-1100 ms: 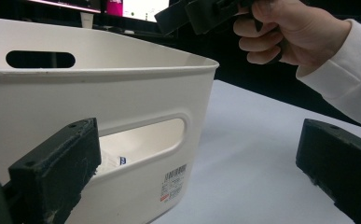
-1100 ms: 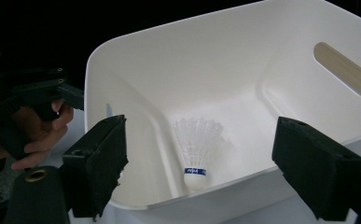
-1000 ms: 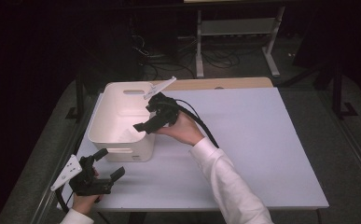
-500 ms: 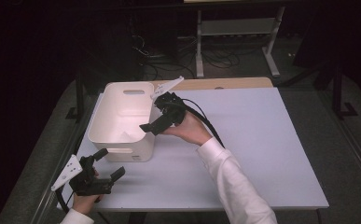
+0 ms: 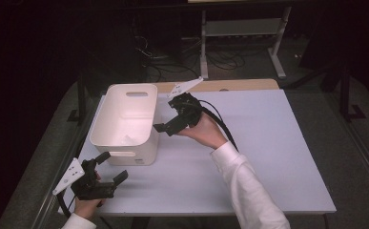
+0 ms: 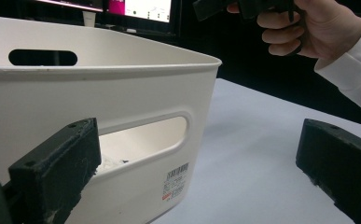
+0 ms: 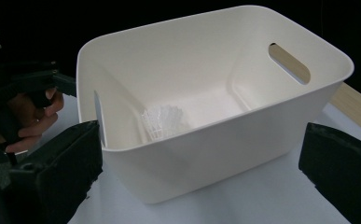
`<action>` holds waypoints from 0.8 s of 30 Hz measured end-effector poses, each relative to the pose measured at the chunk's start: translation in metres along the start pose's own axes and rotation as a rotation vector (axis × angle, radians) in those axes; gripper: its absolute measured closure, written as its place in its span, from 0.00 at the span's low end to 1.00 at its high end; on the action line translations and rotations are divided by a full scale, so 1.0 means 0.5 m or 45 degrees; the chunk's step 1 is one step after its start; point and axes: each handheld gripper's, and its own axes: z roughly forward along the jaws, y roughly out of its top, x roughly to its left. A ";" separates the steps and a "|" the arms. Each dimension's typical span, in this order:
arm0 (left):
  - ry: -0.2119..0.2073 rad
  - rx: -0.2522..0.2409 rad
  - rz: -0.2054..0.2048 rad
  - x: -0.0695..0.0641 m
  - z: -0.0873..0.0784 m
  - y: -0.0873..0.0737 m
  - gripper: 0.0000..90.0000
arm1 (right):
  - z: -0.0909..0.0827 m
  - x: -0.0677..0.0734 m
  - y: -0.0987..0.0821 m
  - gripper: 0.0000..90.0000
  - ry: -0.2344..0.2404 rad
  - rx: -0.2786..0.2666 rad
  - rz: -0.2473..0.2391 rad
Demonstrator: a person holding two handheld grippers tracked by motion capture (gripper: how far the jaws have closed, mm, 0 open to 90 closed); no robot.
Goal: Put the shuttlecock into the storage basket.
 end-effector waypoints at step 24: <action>0.004 0.007 0.003 0.001 0.004 -0.001 0.00 | -0.069 -0.035 -0.061 0.00 -0.041 -0.052 0.079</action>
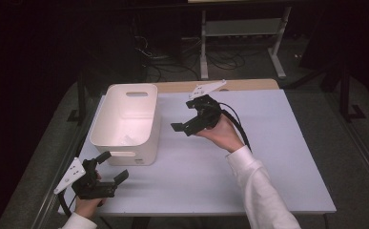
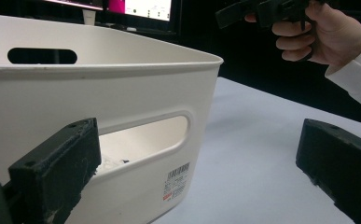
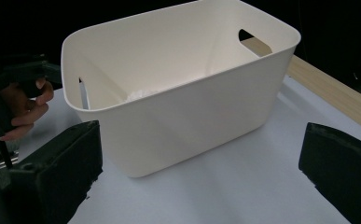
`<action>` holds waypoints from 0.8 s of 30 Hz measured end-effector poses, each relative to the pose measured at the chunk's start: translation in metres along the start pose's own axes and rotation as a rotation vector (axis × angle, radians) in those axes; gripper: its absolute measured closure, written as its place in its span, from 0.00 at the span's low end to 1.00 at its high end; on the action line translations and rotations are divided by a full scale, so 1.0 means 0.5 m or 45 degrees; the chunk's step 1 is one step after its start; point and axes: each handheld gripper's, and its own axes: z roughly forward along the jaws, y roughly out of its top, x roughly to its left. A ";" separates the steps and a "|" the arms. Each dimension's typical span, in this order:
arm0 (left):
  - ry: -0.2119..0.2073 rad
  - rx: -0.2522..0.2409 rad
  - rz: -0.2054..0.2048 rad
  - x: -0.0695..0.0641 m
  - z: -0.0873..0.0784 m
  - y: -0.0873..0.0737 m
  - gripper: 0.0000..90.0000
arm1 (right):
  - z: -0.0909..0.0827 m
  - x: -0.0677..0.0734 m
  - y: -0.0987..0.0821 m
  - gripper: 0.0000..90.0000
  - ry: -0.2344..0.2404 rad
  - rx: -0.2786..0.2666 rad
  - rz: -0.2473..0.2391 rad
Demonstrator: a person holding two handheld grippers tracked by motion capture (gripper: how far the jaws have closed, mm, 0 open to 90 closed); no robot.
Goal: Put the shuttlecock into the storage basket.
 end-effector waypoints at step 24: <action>0.004 0.009 -0.006 0.000 0.000 0.000 0.00 | -0.054 -0.033 -0.048 0.00 -0.062 -0.009 0.058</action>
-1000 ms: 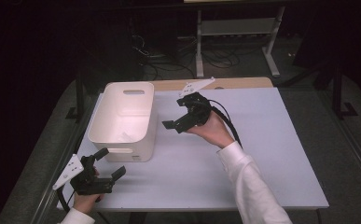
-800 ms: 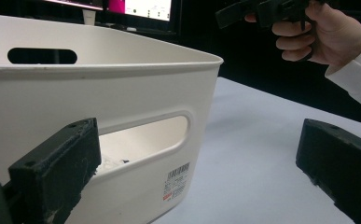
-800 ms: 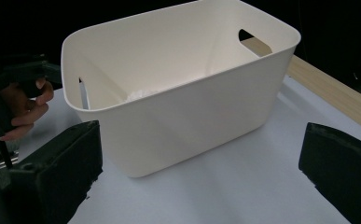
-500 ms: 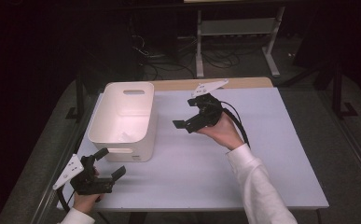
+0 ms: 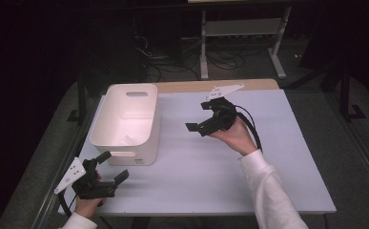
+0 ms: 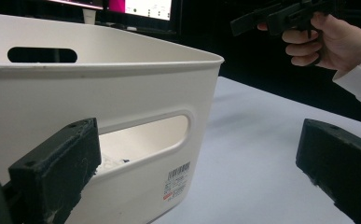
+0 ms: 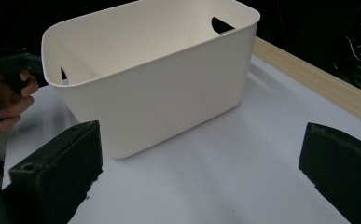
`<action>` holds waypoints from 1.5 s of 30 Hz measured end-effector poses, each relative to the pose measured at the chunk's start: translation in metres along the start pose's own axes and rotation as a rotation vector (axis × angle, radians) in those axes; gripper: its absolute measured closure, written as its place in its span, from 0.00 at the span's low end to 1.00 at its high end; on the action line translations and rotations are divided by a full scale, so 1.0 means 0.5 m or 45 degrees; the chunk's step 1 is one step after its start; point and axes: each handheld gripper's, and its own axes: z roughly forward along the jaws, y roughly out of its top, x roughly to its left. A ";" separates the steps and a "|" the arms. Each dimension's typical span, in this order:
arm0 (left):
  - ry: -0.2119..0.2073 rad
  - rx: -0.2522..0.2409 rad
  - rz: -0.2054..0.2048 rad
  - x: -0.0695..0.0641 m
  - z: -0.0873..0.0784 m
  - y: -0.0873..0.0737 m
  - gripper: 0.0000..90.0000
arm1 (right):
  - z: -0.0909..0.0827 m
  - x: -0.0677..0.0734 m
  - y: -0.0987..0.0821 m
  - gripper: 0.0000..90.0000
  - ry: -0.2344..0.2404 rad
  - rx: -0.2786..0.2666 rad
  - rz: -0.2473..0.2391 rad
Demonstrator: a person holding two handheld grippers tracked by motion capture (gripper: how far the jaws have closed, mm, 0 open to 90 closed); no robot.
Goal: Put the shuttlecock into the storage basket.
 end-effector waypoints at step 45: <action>0.008 0.001 0.006 -0.001 0.002 0.000 0.00 | -0.097 -0.051 -0.101 0.00 -0.085 -0.047 0.112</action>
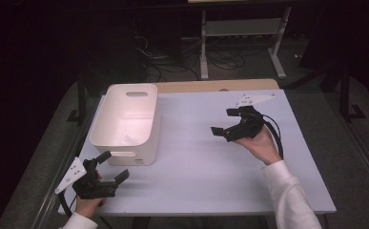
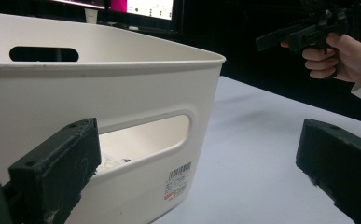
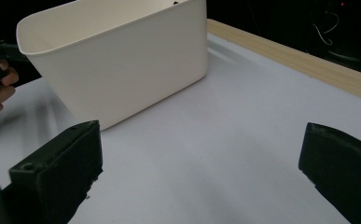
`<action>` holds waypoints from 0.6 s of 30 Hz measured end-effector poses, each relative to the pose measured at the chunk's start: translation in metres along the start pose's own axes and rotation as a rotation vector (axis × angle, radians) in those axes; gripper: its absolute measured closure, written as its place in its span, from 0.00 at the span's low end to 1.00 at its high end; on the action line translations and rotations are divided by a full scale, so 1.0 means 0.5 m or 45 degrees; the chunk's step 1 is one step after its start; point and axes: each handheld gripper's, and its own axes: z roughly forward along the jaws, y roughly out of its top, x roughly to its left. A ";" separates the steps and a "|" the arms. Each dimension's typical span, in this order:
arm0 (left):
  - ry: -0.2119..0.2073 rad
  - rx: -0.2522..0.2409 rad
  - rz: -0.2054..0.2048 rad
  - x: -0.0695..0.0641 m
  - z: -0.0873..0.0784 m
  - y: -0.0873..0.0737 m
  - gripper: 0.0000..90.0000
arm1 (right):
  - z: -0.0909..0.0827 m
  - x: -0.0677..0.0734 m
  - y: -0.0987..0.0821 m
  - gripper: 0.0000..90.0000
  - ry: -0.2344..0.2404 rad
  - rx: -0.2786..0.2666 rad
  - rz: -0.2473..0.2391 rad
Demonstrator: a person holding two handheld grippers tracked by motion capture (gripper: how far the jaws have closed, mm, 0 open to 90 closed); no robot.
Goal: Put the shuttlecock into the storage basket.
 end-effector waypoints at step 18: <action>-0.001 0.008 0.010 0.002 0.000 0.000 0.00 | -0.043 -0.018 -0.059 0.00 -0.062 -0.041 0.027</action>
